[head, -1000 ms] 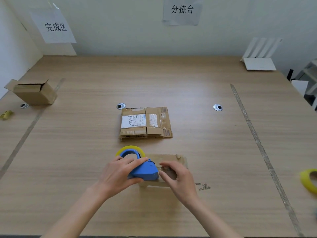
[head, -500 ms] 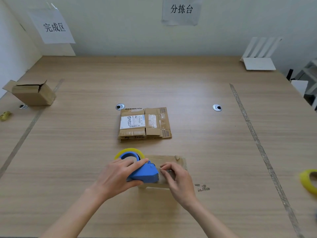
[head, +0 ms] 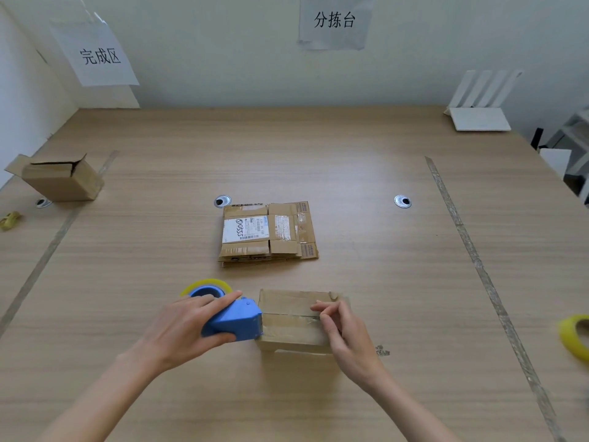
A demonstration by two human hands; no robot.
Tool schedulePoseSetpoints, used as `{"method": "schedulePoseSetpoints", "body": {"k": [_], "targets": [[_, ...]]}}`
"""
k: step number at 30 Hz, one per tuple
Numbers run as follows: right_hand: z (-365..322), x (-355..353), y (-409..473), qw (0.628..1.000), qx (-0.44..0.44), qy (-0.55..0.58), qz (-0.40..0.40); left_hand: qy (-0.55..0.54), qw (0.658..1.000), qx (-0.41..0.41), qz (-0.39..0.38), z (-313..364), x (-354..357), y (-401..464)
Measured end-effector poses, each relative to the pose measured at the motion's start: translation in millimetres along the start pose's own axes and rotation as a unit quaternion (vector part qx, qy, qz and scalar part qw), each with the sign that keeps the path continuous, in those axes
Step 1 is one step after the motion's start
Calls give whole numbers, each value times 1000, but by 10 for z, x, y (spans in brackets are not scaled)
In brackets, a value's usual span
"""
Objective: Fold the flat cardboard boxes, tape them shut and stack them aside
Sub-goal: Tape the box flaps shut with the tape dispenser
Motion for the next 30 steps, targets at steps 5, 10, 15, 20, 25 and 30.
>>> {"method": "schedulePoseSetpoints", "body": {"k": [5,10,15,20,25,30], "targets": [[45,-85,-2,999,28,25,-1,-3,998,-35,-53,-156,94,48],[107,-182,-32,997,50,41,34,-2,993,-80,-83,-384,127,7],[84,-278,-32,996,59,19,60,11,995,-75,-69,-309,66,143],[43,-327,-66,994,49,-52,78,14,993,-90,-78,-349,133,202],[120,-357,-144,989,60,-30,134,7,989,-97,-110,-268,190,286],[207,-390,-189,983,86,33,159,-12,987,-82,-138,-174,200,399]]}}
Point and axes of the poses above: each hand's wrist, its own y-axis towards the middle knuckle, its own x-axis out of the palm, z = x × y, the point moved 10 cm from there along y, towards the middle knuckle, and after that the axes turned 10 degrees about -x, right-handed, at the moved point
